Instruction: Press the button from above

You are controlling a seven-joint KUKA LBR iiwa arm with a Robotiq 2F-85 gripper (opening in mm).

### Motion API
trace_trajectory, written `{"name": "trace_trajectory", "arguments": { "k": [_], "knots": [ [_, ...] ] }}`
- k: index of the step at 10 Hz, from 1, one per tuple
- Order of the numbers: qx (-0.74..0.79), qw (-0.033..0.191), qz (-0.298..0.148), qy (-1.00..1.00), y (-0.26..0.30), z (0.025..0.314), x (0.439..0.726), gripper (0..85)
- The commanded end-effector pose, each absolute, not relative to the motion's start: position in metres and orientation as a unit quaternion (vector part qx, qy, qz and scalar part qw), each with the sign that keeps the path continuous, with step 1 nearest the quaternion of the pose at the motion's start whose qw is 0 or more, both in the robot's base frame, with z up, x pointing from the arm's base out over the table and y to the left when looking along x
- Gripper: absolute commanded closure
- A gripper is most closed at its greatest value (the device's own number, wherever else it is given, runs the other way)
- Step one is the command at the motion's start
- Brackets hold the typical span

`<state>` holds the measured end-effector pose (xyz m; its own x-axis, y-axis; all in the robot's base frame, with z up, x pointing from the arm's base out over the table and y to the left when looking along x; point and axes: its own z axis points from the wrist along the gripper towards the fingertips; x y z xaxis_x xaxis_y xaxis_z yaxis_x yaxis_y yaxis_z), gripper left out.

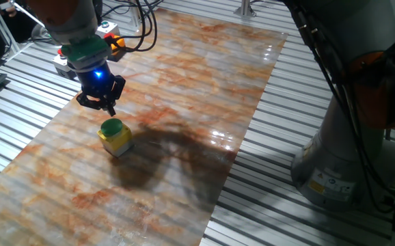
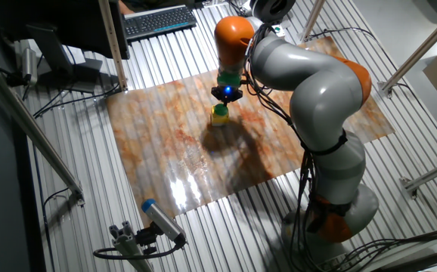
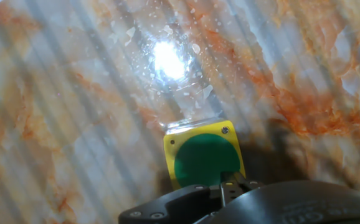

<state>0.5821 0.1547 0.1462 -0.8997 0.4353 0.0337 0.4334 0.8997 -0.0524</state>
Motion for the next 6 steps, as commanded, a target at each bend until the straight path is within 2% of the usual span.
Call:
{"name": "trace_trajectory", "arguments": {
  "k": [1,6],
  "knots": [
    [-0.223,0.022,0.024,-0.974,0.156,0.144,0.583,85.0],
    [-0.223,0.019,0.03,-0.974,0.158,0.132,0.59,85.0]
  ]
}}
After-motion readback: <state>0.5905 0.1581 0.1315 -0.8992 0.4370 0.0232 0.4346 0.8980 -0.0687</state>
